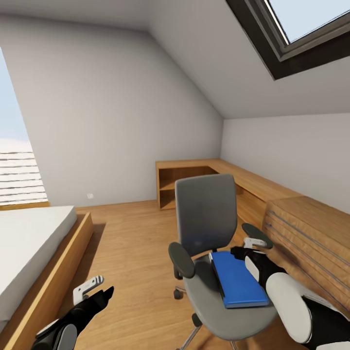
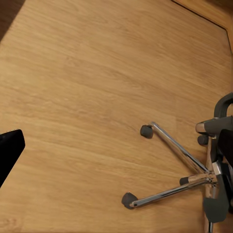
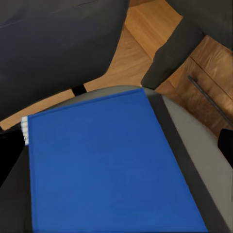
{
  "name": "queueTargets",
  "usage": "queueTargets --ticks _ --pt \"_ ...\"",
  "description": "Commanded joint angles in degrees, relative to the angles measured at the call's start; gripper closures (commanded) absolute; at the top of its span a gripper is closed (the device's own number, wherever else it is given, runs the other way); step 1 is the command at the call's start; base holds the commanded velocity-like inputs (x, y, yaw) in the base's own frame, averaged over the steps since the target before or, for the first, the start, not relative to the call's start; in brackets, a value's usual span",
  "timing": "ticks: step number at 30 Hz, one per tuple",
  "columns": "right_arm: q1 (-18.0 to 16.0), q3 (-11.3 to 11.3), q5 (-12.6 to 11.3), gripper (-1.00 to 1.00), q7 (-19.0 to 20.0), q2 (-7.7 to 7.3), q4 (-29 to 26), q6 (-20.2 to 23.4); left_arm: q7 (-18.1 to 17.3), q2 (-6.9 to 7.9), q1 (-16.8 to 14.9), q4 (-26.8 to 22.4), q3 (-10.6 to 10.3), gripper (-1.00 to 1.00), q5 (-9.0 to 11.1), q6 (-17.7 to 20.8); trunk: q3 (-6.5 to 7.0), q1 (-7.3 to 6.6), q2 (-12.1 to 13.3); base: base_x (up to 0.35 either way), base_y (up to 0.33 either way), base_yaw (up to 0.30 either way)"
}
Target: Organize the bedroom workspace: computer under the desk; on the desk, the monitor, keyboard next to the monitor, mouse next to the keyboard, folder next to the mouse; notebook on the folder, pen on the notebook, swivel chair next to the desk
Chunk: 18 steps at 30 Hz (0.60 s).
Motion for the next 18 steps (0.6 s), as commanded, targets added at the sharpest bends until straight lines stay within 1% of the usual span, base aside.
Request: queueTargets --ticks 1,2,4,8,18 --pt "-0.03 0.0 0.93 -1.0 -0.35 0.36 -0.05 0.31 0.45 -0.37 -0.04 -0.12 0.04 -1.0 0.59 0.26 -0.25 0.22 -0.45 0.0 0.0 0.0" --pt "-0.03 0.26 1.24 -1.0 -0.67 0.69 -0.04 0.31 0.46 -0.69 -0.04 -0.13 0.03 -1.0 0.59 0.26 -0.43 0.44 -0.85 0.0 0.0 0.0" --pt "-0.02 0.35 1.85 -1.0 -1.31 1.27 -0.02 0.31 0.48 -0.81 -0.04 -0.16 0.01 -1.0 0.59 0.25 -0.79 0.88 -1.65 0.0 0.0 0.0" --pt "0.0 0.42 3.08 -1.0 -2.6 1.39 0.0 0.31 0.5 -0.9 -0.04 -0.18 0.0 -1.0 0.59 0.25 -1.5 1.76 -3.26 0.0 0.0 0.0" --pt "0.05 0.45 3.16 -1.0 -3.01 1.36 0.0 0.26 0.51 -1.0 -0.04 -0.19 0.0 -1.0 0.59 0.25 -3.3 3.95 -7.27 0.0 0.0 0.0"
